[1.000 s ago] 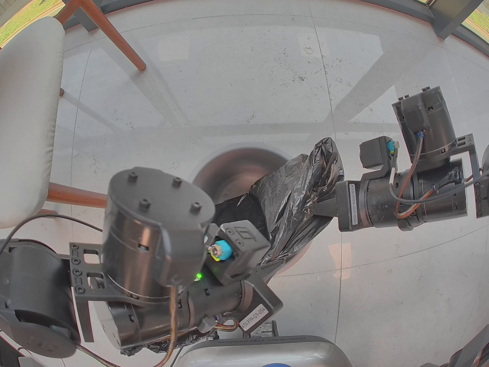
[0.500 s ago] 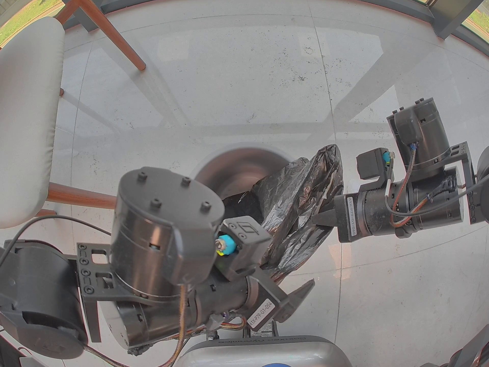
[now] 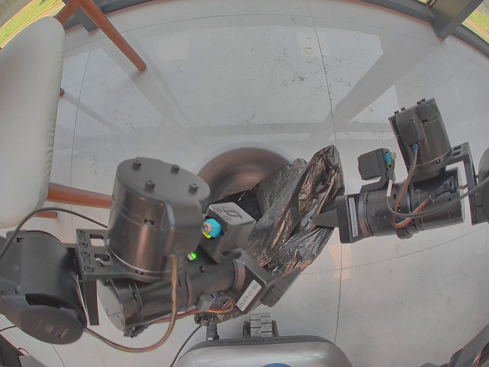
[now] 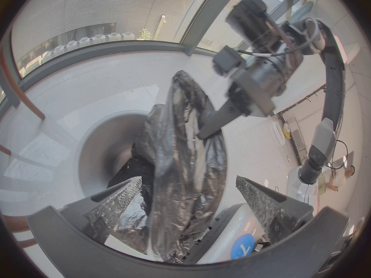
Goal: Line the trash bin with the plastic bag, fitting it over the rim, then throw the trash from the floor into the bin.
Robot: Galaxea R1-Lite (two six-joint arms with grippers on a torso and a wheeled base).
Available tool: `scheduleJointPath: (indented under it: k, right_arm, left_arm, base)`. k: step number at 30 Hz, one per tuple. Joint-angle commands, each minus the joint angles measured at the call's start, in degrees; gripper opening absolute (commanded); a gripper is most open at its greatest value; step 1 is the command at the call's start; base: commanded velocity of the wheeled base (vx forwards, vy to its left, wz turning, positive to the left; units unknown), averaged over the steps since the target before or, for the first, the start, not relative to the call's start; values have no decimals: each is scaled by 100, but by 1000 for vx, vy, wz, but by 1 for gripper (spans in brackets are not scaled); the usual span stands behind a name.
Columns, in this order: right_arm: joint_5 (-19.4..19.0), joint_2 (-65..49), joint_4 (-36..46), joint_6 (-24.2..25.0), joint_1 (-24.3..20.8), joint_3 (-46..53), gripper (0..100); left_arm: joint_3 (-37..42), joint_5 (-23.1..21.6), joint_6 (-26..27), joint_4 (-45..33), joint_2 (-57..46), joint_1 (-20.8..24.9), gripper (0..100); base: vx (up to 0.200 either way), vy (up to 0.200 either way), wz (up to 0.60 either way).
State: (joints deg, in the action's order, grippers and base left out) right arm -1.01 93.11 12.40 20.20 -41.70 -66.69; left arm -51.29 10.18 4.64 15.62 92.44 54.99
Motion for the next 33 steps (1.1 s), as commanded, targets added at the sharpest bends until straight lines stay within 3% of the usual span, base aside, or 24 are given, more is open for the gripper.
scheduleJointPath:
  k: [1, 4, 17, 18, 28, 33]
  right_arm:
    - [-4, -30, -1, 2, -4, 16, 0]
    - [-4, -39, -1, 10, -4, 25, 0]
    - [5, -56, -9, 2, 4, 7, 0]
    - [-4, -56, -9, 2, 13, 7, 0]
    - [-4, -118, -9, 2, 13, 69, 0]
    - [-13, -223, -1, -60, 22, 34, 0]
  left_arm:
    - [-66, -157, -43, 12, 107, -560, 100]
    - [5, -596, -236, 12, 107, -656, 100]
    - [-110, -956, -368, 20, 354, -753, 100]
    - [-118, -956, -368, 20, 389, -744, 0]
    - [-171, -948, -377, 64, 485, -727, 0]
    - [-303, -939, -561, 495, 468, -806, 0]
  base:
    - [0, 0, 0]
    - [0, 0, 0]
    - [0, 0, 0]
    - [0, 0, 0]
    - [0, 0, 0]
    - [0, 0, 0]
